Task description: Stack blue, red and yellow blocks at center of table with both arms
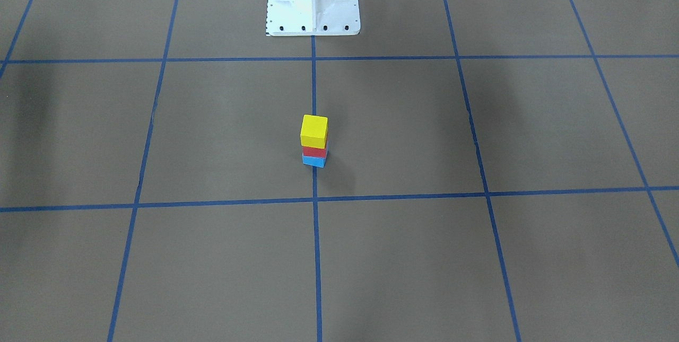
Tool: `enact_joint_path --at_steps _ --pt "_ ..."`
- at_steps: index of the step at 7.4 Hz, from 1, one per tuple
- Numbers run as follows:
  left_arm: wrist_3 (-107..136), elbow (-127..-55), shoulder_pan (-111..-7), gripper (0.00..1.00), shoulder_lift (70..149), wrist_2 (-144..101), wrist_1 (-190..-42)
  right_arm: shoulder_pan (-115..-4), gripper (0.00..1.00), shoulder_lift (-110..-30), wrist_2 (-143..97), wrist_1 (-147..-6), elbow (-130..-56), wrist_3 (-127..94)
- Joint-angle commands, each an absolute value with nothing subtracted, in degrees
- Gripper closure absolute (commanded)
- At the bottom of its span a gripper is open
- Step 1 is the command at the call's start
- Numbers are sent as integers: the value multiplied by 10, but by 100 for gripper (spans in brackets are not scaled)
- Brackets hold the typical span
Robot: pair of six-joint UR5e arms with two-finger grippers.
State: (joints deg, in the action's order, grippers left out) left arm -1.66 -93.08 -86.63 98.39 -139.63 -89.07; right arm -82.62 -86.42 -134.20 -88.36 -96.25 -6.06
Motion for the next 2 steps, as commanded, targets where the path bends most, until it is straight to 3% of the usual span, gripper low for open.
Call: enact_joint_path --at_steps 1,2 --pt "-17 -933 -866 0 985 -1397 -895 -826 0 -864 -1341 -883 -963 -61" --pt "-16 -934 -867 0 986 -1397 -895 -826 0 -864 -1340 -883 -963 -61"
